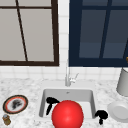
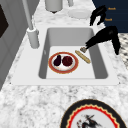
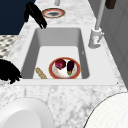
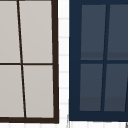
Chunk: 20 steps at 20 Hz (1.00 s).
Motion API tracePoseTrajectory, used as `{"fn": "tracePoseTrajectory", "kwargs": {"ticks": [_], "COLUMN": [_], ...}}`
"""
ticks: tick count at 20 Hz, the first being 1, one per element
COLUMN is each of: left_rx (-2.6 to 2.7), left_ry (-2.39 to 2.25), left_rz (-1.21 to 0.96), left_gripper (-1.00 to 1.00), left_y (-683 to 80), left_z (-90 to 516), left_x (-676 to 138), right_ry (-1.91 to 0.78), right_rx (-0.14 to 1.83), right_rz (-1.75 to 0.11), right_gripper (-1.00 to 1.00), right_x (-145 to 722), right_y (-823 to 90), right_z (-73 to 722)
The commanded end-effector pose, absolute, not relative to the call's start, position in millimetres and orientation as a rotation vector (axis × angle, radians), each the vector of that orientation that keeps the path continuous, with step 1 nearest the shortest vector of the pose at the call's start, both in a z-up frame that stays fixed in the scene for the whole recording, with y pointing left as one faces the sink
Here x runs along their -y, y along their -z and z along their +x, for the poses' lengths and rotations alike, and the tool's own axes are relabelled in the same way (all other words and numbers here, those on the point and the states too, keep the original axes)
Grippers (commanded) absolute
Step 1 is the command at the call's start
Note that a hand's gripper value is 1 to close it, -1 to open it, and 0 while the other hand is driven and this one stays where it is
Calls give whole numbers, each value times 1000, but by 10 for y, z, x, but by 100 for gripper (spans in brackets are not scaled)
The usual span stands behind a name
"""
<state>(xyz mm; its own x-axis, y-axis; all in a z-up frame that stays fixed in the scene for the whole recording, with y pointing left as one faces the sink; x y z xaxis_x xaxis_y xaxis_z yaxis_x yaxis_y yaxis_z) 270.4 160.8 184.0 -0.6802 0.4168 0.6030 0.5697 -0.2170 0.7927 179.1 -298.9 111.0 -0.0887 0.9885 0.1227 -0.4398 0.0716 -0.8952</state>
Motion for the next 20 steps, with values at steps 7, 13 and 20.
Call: {"fn": "tracePoseTrajectory", "kwargs": {"ticks": [7,13,20], "left_rx": [1896,1897,1893], "left_ry": [1990,2007,2008], "left_rz": [-1127,-1126,-1118], "left_gripper": [-100,-100,-100], "left_y": [-1502,-1287,-1088], "left_z": [2982,3151,3369], "left_x": [-1177,-959,-720], "right_ry": [-1396,-1396,-1396], "right_rx": [994,994,994], "right_rz": [-745,-745,-745], "right_gripper": [0,0,0], "right_x": [2989,2989,2989], "right_y": [-1110,-1110,-1110], "right_z": [1792,1792,1792]}}
